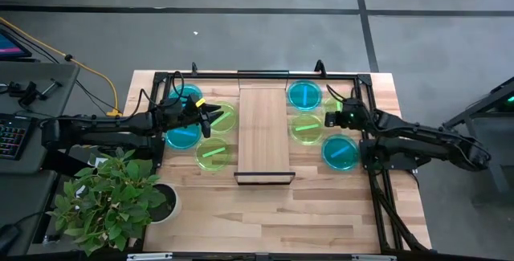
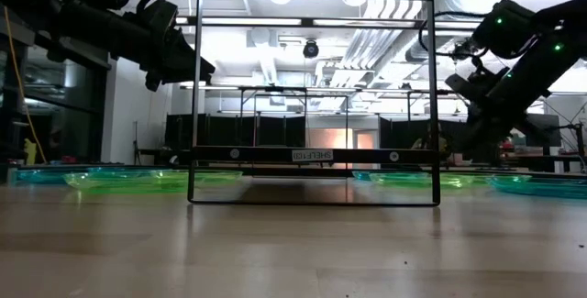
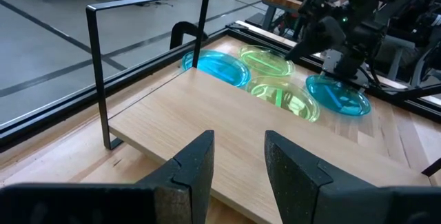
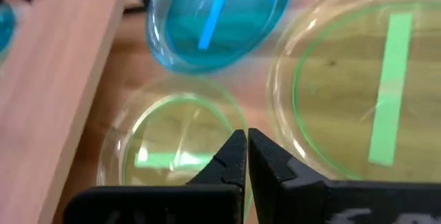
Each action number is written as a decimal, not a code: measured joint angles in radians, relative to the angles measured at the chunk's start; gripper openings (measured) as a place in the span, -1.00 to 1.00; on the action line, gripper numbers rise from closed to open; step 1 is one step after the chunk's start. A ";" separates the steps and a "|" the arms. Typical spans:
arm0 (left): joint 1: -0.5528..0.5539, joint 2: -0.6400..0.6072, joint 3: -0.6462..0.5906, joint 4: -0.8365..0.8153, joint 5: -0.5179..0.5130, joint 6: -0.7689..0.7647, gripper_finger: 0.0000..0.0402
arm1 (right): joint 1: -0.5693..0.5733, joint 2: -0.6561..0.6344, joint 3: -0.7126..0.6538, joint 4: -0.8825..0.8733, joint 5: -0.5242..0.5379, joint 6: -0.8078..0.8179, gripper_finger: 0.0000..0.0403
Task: Place and stack plates onto a shelf
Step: Put the middle green plate on the shelf
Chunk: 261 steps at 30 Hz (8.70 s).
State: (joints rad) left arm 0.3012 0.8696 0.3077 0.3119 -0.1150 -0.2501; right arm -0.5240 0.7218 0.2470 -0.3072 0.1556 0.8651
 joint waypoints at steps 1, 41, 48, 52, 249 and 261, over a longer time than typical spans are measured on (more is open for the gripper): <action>0.000 0.000 0.000 0.000 0.000 0.000 -0.41 | 0.003 0.011 0.000 -0.003 -0.015 0.013 -1.00; 0.000 0.000 0.000 0.000 0.000 0.000 -0.41 | 0.100 0.484 0.003 0.252 -0.018 0.057 -0.93; 0.000 0.000 0.000 -0.001 0.000 0.000 -0.41 | 0.093 0.419 -0.001 0.237 0.016 0.016 -0.99; 0.000 0.000 0.000 -0.001 0.000 0.002 -0.41 | 0.092 0.339 -0.004 0.198 0.054 0.007 -1.00; -0.001 0.000 0.000 0.096 0.041 -0.002 -0.41 | 0.124 0.998 0.487 0.861 0.161 -0.264 -0.57; 0.000 0.000 0.000 0.084 0.041 -0.007 -0.41 | 0.261 0.894 0.487 0.679 -0.201 -0.395 -0.87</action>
State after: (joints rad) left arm 0.3008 0.8692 0.3073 0.3954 -0.0741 -0.2569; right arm -0.2625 1.6163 0.7338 0.3717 -0.0456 0.4705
